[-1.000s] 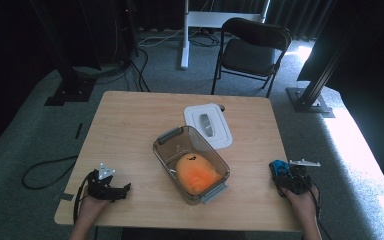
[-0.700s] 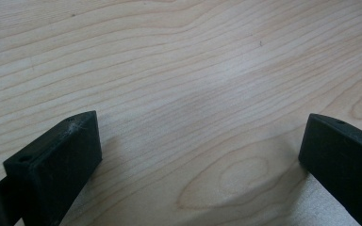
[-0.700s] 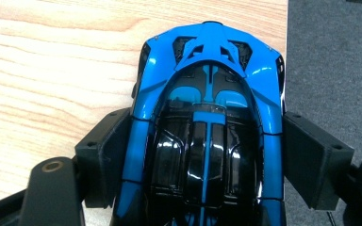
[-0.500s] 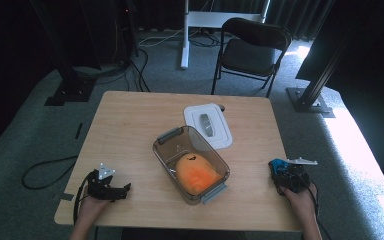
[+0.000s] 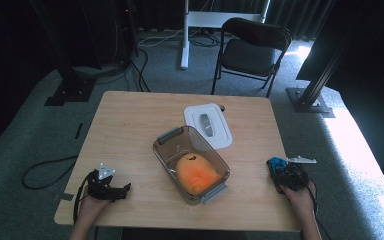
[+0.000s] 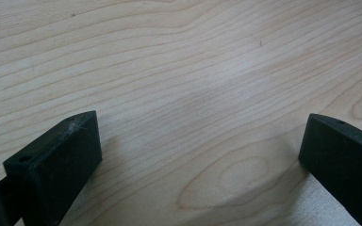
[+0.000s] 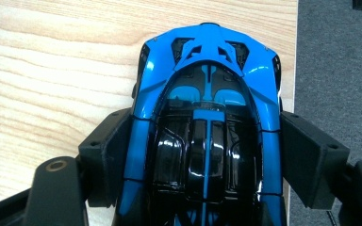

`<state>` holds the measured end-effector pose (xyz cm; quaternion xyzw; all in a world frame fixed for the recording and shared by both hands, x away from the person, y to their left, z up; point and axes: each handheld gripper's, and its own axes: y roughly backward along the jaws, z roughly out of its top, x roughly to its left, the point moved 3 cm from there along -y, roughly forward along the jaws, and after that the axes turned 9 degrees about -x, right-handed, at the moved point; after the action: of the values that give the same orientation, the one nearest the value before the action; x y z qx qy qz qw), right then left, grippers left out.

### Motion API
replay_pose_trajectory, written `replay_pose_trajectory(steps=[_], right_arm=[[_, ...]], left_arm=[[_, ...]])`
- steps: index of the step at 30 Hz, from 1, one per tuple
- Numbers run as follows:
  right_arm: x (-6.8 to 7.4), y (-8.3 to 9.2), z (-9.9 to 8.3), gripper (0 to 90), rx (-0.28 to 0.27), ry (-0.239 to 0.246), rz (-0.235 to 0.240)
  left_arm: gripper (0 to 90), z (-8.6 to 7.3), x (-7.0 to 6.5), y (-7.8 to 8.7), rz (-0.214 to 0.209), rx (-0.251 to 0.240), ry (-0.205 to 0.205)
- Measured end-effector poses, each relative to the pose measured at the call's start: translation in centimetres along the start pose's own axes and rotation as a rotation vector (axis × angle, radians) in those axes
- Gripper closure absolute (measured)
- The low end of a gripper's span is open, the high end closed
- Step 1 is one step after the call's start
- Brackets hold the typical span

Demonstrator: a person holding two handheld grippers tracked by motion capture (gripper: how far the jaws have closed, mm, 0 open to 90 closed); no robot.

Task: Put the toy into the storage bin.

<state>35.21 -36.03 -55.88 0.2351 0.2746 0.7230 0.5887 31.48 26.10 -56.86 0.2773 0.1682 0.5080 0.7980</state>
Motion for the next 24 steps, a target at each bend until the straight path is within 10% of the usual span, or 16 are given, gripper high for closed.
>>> replay_pose_trajectory(steps=[17, 24], right_arm=[[4.5, -0.5, 2.6, 25.8, 0.013, 0.147, 0.115], [5.1, -1.6, 2.3, 25.8, 0.03, 0.137, 0.137]], left_arm=[[0.2, 0.0, 0.0, 0.0, 0.0, 0.0, 0.0], [0.2, 0.0, 0.0, 0.0, 0.0, 0.0, 0.0]])
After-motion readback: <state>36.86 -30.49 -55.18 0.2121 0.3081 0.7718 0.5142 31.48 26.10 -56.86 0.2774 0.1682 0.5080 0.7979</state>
